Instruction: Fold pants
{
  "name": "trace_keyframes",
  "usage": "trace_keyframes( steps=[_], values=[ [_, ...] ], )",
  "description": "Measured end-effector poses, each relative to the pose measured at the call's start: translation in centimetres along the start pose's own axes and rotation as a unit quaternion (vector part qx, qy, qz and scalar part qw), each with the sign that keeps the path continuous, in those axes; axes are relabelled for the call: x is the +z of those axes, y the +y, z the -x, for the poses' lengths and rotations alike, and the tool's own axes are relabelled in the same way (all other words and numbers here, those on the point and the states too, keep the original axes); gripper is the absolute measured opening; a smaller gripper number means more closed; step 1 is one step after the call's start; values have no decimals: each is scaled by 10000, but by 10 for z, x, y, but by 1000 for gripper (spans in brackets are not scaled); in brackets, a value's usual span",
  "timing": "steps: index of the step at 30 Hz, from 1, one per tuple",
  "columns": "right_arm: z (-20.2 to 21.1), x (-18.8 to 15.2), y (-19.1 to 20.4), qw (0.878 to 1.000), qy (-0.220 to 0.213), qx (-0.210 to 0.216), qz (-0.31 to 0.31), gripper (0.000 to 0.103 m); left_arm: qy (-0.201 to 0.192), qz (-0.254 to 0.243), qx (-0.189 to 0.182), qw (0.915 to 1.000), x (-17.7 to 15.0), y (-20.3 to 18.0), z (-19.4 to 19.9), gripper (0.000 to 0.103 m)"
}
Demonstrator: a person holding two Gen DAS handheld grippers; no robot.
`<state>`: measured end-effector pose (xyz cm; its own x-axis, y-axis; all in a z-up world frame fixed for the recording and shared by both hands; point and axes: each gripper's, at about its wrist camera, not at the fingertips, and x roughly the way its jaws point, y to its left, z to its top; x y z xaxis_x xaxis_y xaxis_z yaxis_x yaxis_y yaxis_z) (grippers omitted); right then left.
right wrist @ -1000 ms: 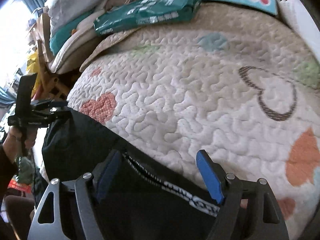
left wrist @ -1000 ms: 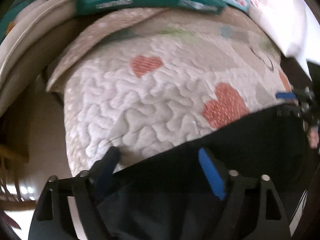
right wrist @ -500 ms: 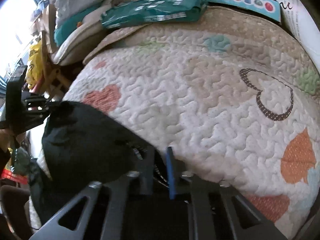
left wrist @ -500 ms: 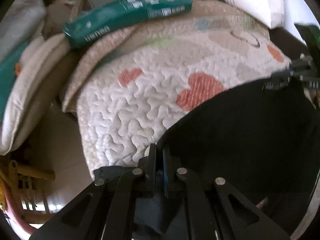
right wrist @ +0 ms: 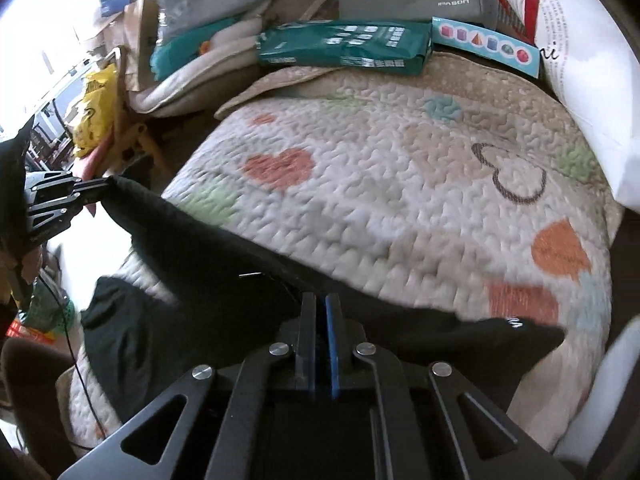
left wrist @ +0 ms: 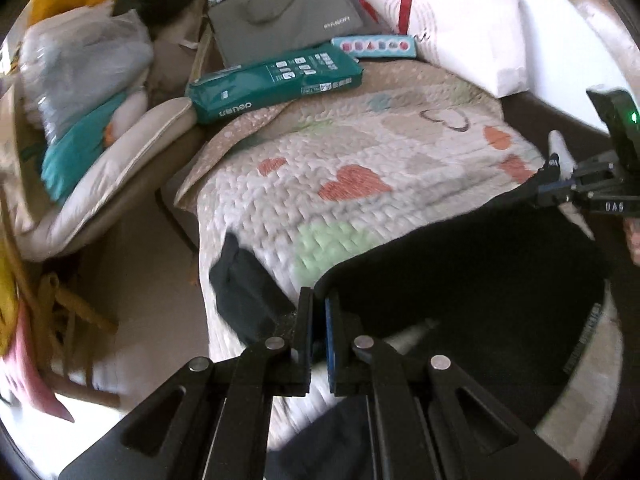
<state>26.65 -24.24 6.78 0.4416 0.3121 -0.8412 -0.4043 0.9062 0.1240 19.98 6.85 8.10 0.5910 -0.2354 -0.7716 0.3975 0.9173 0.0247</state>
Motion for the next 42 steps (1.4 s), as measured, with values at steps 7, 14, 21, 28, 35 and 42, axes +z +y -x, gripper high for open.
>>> trace_keyframes(
  steps=[7, 14, 21, 28, 35, 42],
  values=[
    [41, -90, 48, 9992, 167, 225, -283, 5, 307, 482, -182, 9982, -87, -28, 36, 5],
    [16, -168, 77, 9914, 982, 350, -786, 10, 1378, 427, 178, 9894, -150, -42, 9, 13],
    [33, -189, 60, 9815, 883, 369, -1659, 71, 691, 1763, -296, 9815, -161, 10, 60, 43],
    [79, -173, 48, 9826, 197, 190, -1837, 71, 865, 3390, 563, 9351, -172, 66, 43, 46],
    [43, -144, 87, 9891, 428, 299, -1380, 71, 1498, 4700, 573, 8680, -182, 86, -4, 46],
    [6, -119, 135, 9929, 543, 482, -946, 71, 1335, 5170, 464, 8443, -207, 95, -10, 68]
  ],
)
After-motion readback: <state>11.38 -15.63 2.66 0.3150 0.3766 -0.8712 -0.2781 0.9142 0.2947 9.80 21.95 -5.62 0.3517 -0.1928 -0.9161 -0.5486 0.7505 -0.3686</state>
